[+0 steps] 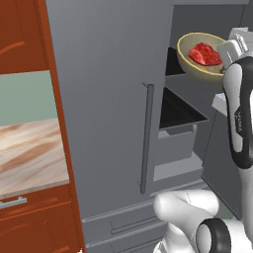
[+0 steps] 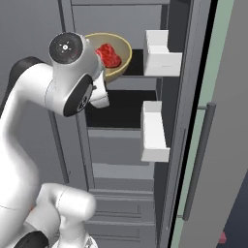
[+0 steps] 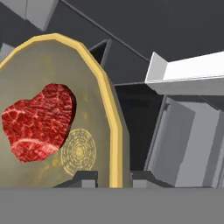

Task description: Place one of the steaks on the plate and the other in the bowl. Then place the bowl in the fridge.

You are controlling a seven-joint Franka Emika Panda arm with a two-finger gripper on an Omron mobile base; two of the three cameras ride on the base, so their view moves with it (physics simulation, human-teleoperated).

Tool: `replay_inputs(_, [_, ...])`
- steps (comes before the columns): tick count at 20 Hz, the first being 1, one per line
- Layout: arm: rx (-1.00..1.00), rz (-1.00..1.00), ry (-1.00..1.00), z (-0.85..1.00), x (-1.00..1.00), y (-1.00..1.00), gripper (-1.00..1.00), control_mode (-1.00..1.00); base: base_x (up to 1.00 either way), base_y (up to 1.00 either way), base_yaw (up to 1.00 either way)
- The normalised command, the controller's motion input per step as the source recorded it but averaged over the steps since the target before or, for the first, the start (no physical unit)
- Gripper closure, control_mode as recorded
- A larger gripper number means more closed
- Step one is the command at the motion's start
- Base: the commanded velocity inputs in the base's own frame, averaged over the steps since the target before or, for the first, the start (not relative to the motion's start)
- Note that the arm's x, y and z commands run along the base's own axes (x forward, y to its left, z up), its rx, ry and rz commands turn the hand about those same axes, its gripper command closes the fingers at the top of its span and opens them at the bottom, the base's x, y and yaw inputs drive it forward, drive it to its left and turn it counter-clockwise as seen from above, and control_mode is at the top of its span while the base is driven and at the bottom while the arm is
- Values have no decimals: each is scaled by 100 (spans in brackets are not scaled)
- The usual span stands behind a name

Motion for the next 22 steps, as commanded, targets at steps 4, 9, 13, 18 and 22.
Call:
replay_inputs(4, [-6,0,-4,-18,54,-1,100,-100,0,0,0])
replay_inputs(9, [0,3,9,0,60,-15,100,-100,0,0,0])
replay_inputs(13, [0,4,0,-2,59,-24,100,-100,0,0,0])
replay_inputs(18, [0,3,0,-6,60,-21,100,-100,0,0,0])
replay_inputs(22, [0,1,0,-9,64,-9,100,-100,0,0,0])
